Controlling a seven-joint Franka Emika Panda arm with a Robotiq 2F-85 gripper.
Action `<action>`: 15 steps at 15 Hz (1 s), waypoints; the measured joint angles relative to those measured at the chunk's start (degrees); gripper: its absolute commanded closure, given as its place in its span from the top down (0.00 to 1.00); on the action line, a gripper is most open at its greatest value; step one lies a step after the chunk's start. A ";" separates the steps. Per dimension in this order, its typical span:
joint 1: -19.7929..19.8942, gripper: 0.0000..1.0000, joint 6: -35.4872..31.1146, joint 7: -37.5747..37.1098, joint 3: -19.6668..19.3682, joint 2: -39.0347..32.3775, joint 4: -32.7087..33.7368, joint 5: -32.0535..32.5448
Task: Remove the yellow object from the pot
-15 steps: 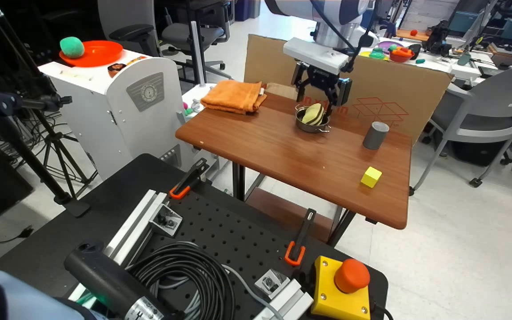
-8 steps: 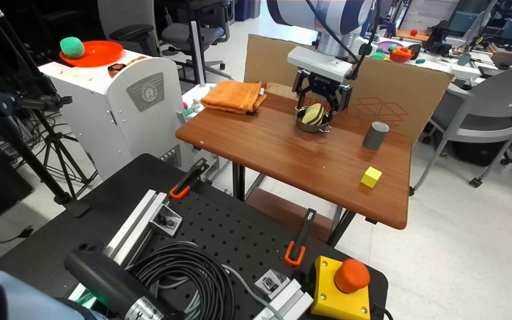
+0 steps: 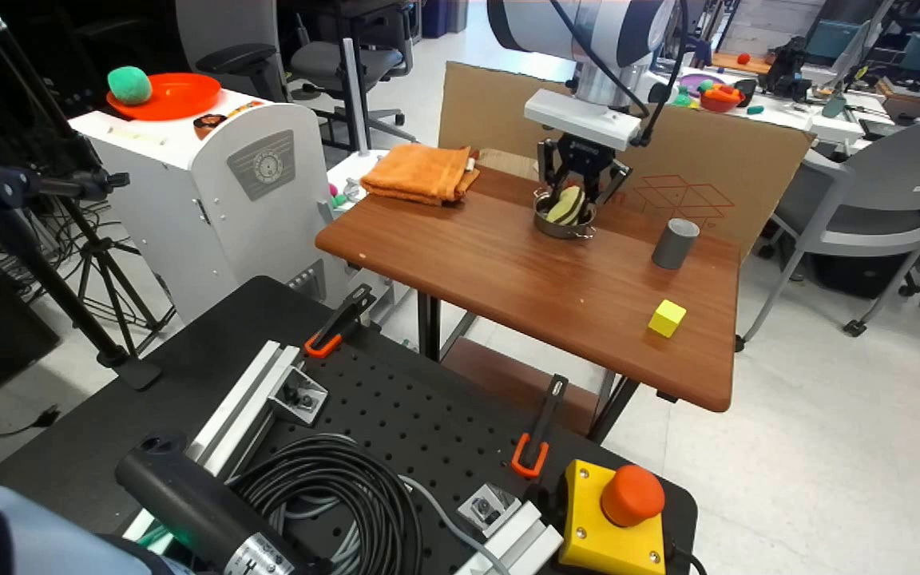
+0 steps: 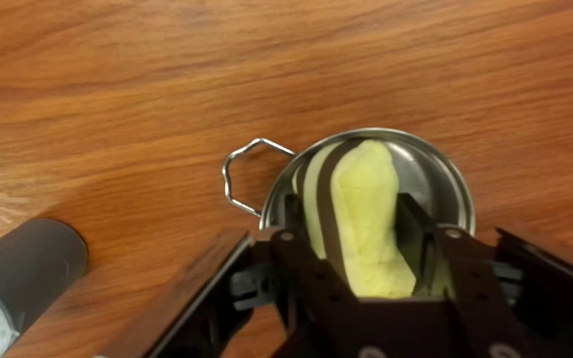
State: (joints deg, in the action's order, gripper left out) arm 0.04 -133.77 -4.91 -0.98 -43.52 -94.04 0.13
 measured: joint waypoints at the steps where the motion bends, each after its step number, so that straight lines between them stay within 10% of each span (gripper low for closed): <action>1: -0.02 0.12 0.00 0.40 0.00 -0.11 0.21 0.13; 4: -0.27 0.00 0.00 1.68 0.01 0.04 0.71 0.71; 15: -0.99 0.03 0.01 10.16 3.00 16.36 -11.24 2.03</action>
State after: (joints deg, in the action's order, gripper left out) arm -0.95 -133.76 5.25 2.03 -27.16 -105.29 2.15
